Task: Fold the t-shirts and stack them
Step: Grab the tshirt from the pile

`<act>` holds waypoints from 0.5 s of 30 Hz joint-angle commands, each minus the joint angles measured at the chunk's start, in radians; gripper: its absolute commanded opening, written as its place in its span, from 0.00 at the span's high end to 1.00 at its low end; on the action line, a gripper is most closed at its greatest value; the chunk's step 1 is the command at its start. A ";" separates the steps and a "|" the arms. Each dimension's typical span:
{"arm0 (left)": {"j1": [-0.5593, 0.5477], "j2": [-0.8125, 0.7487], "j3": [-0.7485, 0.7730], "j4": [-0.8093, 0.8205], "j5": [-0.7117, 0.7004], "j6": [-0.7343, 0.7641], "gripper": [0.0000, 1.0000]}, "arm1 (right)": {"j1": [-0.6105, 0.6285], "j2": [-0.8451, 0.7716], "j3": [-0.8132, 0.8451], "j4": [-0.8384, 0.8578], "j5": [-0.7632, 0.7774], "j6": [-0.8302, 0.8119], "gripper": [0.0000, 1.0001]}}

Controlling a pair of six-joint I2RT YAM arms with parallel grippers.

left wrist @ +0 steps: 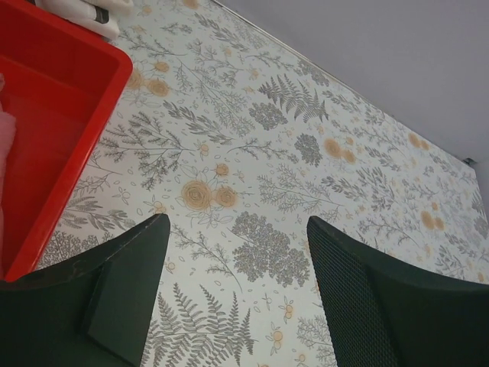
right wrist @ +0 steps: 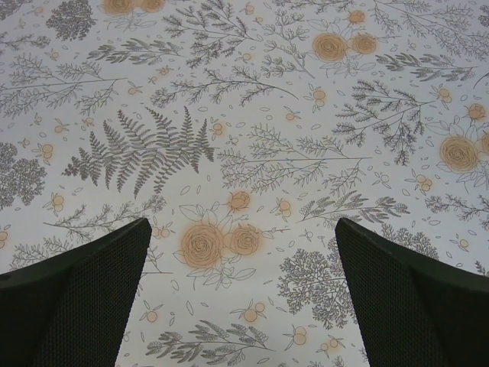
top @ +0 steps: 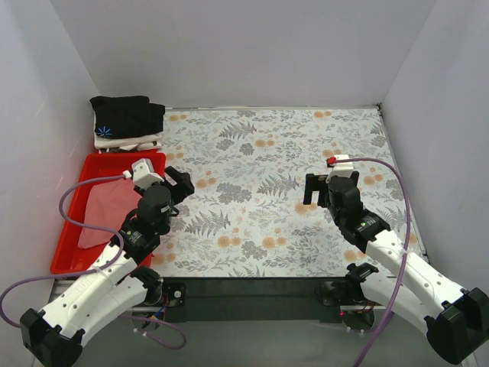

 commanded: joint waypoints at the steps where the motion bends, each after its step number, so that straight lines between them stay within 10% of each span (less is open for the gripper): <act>1: -0.006 -0.011 -0.009 -0.020 -0.062 0.002 0.33 | -0.008 -0.006 -0.006 0.024 0.028 0.015 0.02; 15: 0.033 0.184 -0.026 0.169 -0.032 0.122 0.28 | -0.015 -0.017 -0.007 0.026 -0.030 0.044 0.02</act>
